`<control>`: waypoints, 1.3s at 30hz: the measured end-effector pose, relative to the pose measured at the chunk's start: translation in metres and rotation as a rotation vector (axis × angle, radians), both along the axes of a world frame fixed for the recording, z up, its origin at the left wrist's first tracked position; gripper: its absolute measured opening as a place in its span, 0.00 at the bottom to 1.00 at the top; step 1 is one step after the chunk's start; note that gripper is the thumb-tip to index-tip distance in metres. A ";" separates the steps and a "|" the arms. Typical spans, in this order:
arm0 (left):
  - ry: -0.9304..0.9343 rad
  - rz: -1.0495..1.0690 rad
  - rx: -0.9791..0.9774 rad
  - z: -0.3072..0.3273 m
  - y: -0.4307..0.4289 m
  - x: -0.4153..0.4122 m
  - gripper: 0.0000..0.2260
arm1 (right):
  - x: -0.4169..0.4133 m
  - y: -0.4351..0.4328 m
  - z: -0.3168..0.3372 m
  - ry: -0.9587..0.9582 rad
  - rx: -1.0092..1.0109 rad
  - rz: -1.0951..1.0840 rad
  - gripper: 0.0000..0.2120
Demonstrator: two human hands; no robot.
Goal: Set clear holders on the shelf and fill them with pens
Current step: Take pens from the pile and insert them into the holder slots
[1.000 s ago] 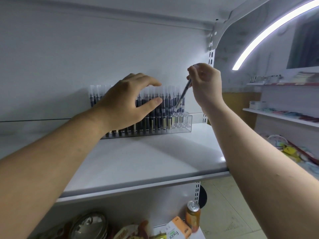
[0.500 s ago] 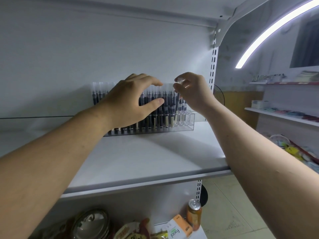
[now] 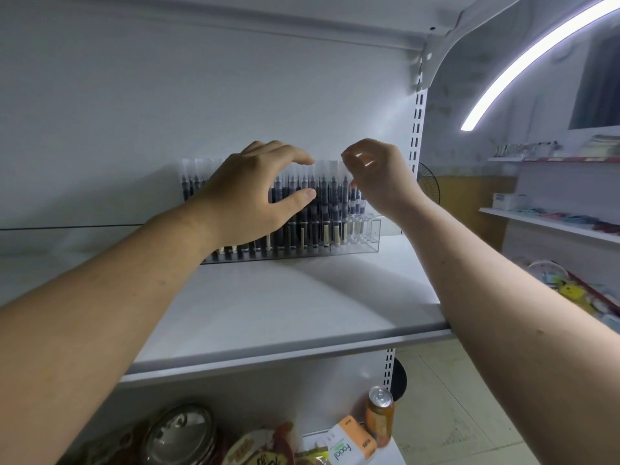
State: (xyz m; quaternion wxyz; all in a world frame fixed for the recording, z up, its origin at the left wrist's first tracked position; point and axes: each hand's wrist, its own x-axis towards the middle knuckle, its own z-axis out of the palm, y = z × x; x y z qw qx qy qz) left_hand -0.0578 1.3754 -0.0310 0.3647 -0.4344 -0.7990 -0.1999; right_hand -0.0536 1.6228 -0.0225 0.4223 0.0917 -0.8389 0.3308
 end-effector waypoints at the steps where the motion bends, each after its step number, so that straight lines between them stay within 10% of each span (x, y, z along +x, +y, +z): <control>1: 0.012 0.011 -0.006 0.000 -0.001 0.000 0.21 | 0.000 0.000 0.000 0.015 0.004 -0.007 0.08; 19: 0.137 0.478 -0.121 0.038 -0.155 0.044 0.28 | 0.034 -0.131 0.029 0.137 0.467 0.111 0.20; 33: -0.304 0.904 -0.010 0.012 -0.378 0.083 0.25 | 0.006 -0.397 0.023 0.070 0.672 0.492 0.18; 39: -0.634 1.019 -0.017 -0.017 -0.402 0.051 0.43 | -0.030 -0.418 -0.010 -0.002 0.631 0.496 0.14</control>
